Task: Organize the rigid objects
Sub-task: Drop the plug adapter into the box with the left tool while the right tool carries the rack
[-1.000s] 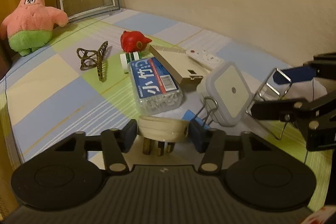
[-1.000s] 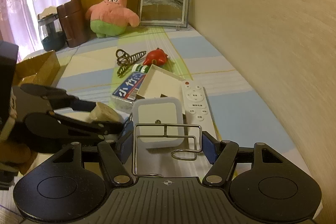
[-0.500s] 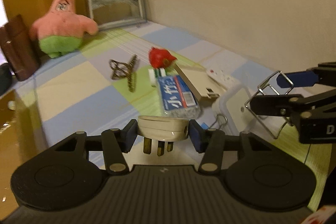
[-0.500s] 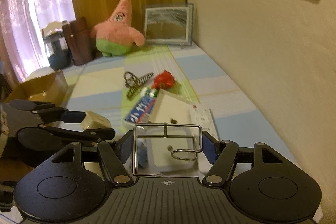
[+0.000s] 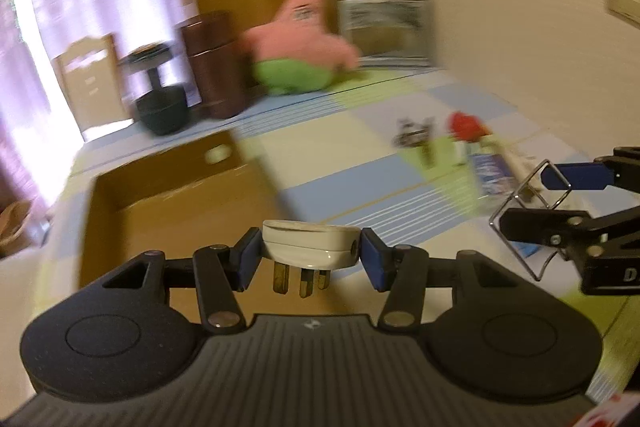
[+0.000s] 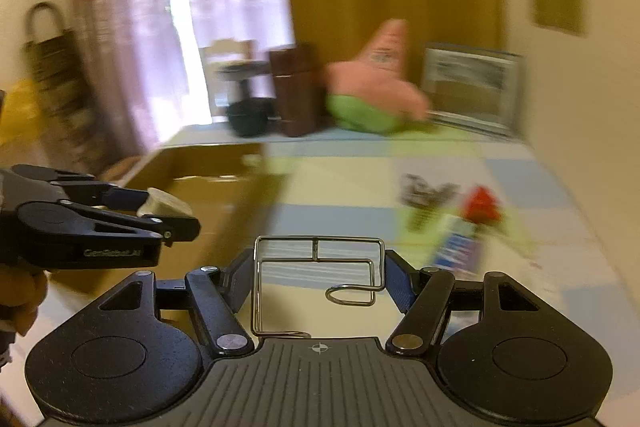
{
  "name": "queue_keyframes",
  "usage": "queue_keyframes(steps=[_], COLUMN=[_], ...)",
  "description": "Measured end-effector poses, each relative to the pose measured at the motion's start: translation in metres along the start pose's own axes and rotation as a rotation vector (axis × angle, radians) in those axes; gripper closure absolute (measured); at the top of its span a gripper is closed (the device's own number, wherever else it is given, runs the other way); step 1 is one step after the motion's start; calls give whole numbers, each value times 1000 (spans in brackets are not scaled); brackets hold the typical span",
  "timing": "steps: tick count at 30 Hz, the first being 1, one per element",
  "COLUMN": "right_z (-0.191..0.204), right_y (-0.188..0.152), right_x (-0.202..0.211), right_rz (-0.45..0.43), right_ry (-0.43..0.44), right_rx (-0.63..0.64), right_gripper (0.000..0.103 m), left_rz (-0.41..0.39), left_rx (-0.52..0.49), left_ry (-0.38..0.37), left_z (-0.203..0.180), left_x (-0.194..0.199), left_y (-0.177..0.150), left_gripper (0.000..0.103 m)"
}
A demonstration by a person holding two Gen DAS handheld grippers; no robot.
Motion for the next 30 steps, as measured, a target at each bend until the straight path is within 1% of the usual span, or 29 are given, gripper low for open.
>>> queue_keyframes(steps=[2, 6, 10, 13, 16, 22, 27, 30], right_z=[18, 50, 73, 88, 98, 108, 109, 110], right_y=[2, 7, 5, 0, -3, -10, -16, -18], right_x=[-10, -31, -55, -71, -84, -100, -110, -111], right_rz=[3, 11, 50, 75, 91, 113, 141, 141], right_ry=[51, 143, 224, 272, 299, 332, 341, 341], right_rx=[28, 85, 141, 191, 231, 265, 267, 268], right_gripper=[39, 39, 39, 39, 39, 39, 39, 39], left_rz=[12, 33, 54, 70, 78, 72, 73, 81], left_rx=[38, 76, 105, 119, 129, 170, 178, 174], left_ry=[37, 97, 121, 121, 118, 119, 112, 111], left_z=[23, 57, 79, 89, 96, 109, 111, 112], left_x=[8, 19, 21, 19, 16, 17, 16, 15], left_y=[-10, -30, -46, -57, -63, -67, -68, -71], left_gripper=[55, 55, 55, 55, 55, 55, 55, 55])
Point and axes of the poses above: each gripper's, at about its wrist camera, not at the fingertips, and x roughly against the way its jaws point, z to its left, y to its top, the point moved 3 cm from there along -x, roughly the way its jaws point, and after that the axes turned 5 degrees about -x, right-handed, at the moved point
